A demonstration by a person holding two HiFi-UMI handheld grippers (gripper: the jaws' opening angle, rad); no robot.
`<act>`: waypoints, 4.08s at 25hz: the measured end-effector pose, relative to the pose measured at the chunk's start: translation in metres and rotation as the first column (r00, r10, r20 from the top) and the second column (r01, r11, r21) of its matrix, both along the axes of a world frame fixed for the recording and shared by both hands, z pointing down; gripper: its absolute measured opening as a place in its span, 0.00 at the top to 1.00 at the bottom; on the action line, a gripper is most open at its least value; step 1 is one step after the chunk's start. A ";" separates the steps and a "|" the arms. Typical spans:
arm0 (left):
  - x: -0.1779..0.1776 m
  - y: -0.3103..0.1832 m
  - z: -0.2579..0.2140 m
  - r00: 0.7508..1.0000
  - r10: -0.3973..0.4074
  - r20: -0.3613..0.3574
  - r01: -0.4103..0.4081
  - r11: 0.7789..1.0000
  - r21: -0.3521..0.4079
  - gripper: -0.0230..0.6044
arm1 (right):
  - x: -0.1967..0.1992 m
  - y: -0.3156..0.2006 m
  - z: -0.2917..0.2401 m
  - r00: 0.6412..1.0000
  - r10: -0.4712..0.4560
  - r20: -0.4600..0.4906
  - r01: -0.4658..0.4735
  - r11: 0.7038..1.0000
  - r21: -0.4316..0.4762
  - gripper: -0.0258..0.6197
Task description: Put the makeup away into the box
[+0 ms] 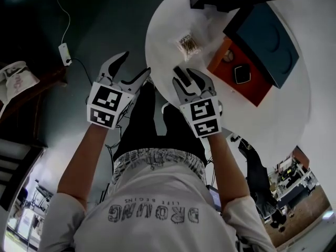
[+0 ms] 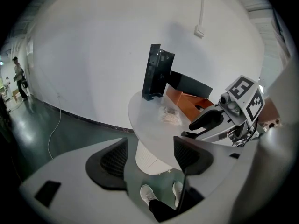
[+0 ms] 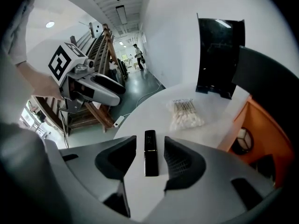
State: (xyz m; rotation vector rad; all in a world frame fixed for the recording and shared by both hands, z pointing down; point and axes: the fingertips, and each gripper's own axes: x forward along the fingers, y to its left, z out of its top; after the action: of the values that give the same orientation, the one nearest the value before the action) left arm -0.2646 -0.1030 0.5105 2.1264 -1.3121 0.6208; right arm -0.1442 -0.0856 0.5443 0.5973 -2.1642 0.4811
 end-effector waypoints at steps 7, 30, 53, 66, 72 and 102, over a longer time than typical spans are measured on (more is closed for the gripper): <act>-0.005 0.005 0.006 1.000 -0.026 -0.012 0.026 1.000 -0.010 0.44 | 0.001 0.003 0.011 0.999 -0.030 -0.041 0.030 1.000 0.001 0.68; 0.011 -0.018 -0.025 1.000 0.011 -0.010 -0.011 0.999 0.046 0.44 | 0.000 -0.022 -0.035 0.999 0.014 0.041 -0.017 0.997 0.077 0.80; 0.140 -0.067 -0.069 0.953 0.302 0.000 -0.300 0.947 0.113 0.44 | 0.143 -0.071 -0.074 0.939 0.338 0.065 -0.344 0.928 0.141 0.80; 0.214 -0.081 -0.069 0.898 0.440 -0.027 -0.433 0.892 0.131 0.44 | 0.215 -0.077 -0.052 0.880 0.475 0.002 -0.471 0.872 0.134 0.80; 0.232 -0.085 -0.064 0.872 0.488 -0.039 -0.481 0.868 0.121 0.44 | 0.238 -0.081 -0.041 0.843 0.536 -0.049 -0.525 0.839 0.143 0.80; 0.258 -0.084 -0.056 0.726 0.675 -0.135 -0.667 0.738 0.105 0.44 | 0.265 -0.079 0.002 0.681 0.559 -0.473 -0.570 0.810 0.138 0.80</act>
State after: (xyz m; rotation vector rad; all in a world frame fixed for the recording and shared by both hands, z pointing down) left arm -0.0066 -0.1874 0.4547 2.6286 -0.4215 0.6682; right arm 0.1209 -0.1648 0.5461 1.2526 -1.4477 0.5943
